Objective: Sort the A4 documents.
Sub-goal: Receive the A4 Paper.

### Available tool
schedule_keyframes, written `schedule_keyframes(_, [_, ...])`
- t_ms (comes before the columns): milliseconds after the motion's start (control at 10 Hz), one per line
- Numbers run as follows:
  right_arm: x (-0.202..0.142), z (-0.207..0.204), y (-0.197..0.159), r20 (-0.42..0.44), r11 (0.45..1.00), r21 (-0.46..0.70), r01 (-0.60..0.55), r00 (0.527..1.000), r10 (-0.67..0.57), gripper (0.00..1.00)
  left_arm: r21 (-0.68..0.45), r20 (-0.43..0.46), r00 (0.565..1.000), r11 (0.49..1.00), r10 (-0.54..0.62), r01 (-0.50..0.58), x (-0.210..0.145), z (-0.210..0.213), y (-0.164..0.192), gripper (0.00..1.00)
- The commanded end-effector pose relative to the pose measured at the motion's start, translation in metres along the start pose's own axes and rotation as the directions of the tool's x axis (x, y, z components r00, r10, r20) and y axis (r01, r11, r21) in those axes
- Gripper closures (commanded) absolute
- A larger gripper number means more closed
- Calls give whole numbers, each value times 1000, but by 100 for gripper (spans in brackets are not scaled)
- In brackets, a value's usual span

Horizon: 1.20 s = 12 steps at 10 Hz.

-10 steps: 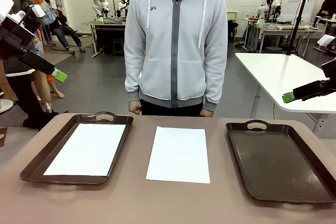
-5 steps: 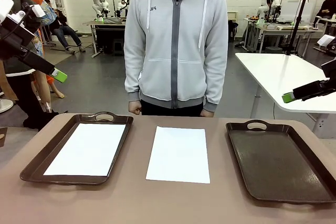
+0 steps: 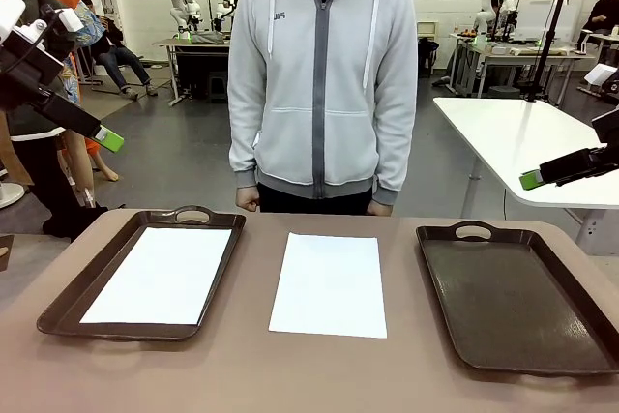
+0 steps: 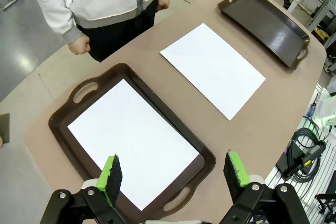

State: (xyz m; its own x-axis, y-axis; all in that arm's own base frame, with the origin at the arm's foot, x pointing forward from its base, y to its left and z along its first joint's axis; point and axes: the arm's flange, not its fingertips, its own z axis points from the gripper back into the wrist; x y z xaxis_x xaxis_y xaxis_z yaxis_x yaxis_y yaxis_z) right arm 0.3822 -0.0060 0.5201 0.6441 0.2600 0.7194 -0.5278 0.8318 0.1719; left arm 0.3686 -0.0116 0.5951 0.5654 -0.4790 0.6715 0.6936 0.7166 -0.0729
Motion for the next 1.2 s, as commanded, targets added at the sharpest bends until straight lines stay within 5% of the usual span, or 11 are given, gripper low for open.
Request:
schedule_keyframes(0, [-1, -1, -1, 5, 1000, 17, 1, 1000, -1, 0, 0, 9, 1000, 1000, 6, -6, 1, -1, 1, 0])
schedule_keyframes(1100, [-1, -1, -1, 5, 1000, 17, 1, 1000, -1, 0, 0, 9, 1000, 1000, 6, -6, 1, -1, 1, 0])
